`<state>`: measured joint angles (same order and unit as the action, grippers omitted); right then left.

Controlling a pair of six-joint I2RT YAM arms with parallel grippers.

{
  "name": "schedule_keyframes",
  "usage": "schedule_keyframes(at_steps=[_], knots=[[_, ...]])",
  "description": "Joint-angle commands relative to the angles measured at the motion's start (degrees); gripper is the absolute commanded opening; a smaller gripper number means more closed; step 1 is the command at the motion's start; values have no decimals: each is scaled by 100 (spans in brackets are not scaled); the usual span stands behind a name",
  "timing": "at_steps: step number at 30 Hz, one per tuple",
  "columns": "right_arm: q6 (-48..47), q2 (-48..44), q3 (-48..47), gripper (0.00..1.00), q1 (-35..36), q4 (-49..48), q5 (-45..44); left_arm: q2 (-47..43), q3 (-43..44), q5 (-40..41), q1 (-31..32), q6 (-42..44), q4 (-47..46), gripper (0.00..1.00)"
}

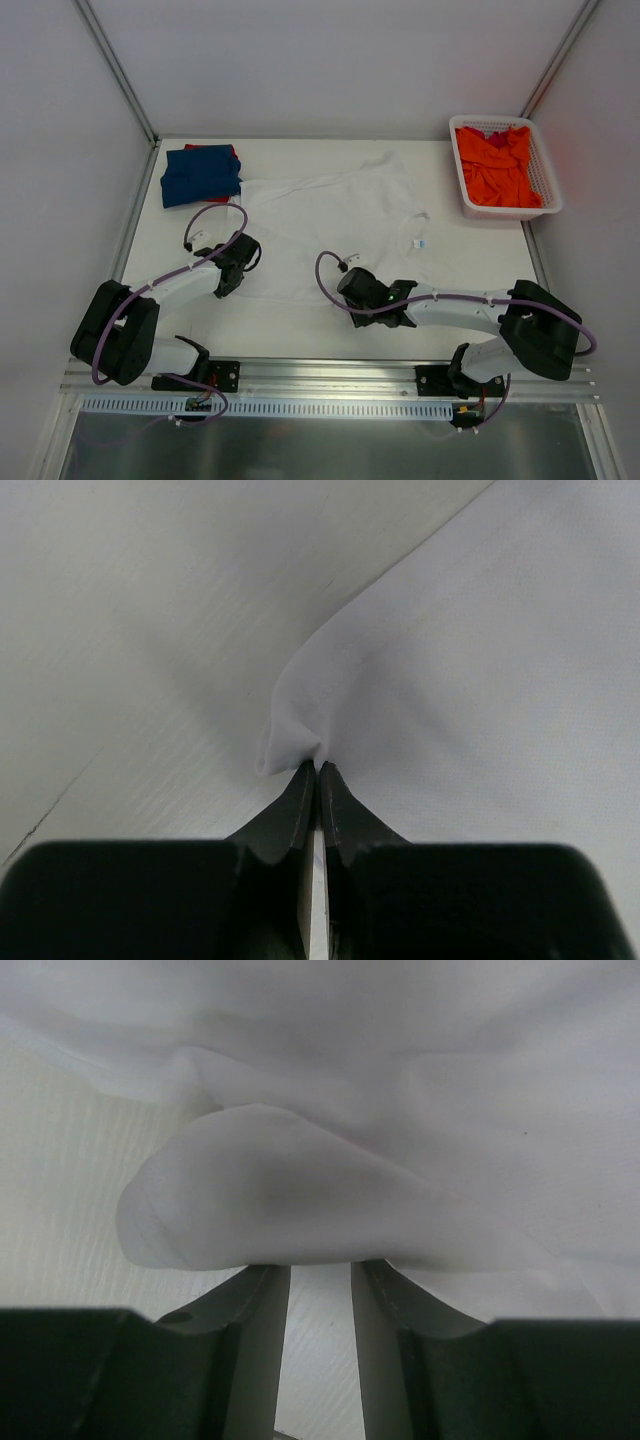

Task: Fold and stack the t-shirts
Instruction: Flatten the tshirt out

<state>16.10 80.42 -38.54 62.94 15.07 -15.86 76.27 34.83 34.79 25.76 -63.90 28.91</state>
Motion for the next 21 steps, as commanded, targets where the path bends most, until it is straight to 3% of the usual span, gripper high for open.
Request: schedule_keyframes(at_steps=[1, 16, 21], knots=[[157, -132, 101, 33, -1, -162, -102, -112, 6, 28, -71, 9, 159, 0], [341, -553, 163, 1, 17, 232, -374, -112, 6, 11, -62, 35, 124, 0], [491, -1298, 189, 0, 17, 698, -796, -121, -11, 11, -71, 35, 115, 0]])
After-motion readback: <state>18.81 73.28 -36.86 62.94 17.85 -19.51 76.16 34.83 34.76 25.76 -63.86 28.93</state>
